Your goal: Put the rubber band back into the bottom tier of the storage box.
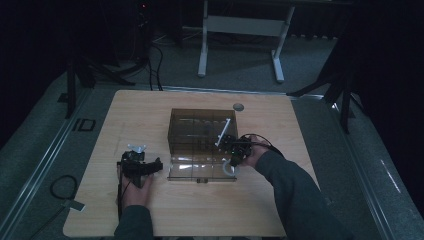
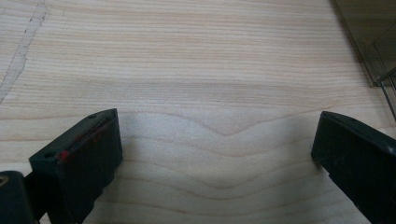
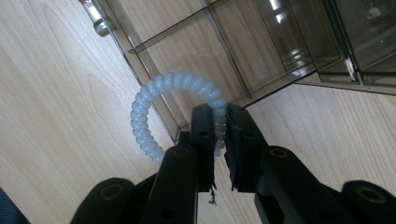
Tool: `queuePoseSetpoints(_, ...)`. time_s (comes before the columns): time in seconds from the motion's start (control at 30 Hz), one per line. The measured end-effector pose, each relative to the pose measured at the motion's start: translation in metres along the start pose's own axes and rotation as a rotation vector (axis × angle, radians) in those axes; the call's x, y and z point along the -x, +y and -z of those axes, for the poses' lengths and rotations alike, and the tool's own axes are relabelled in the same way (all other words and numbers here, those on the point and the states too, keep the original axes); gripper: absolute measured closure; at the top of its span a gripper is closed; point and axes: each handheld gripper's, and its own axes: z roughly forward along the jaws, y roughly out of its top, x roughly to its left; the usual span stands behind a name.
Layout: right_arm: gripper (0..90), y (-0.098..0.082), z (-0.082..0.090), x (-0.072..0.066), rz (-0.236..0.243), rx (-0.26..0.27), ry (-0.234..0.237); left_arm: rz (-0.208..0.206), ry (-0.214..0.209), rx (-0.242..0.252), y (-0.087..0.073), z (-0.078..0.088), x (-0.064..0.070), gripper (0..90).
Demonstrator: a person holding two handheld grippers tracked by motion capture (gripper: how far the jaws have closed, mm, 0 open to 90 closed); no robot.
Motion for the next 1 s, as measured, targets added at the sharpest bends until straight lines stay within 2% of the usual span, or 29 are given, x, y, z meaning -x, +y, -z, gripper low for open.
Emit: queuePoseSetpoints(1.0, 81.9, 0.013, -0.008, 0.003, -0.01, -0.004, -0.002, 0.0, 0.0, 0.0, 0.0, 0.0, 0.0, 1.9)
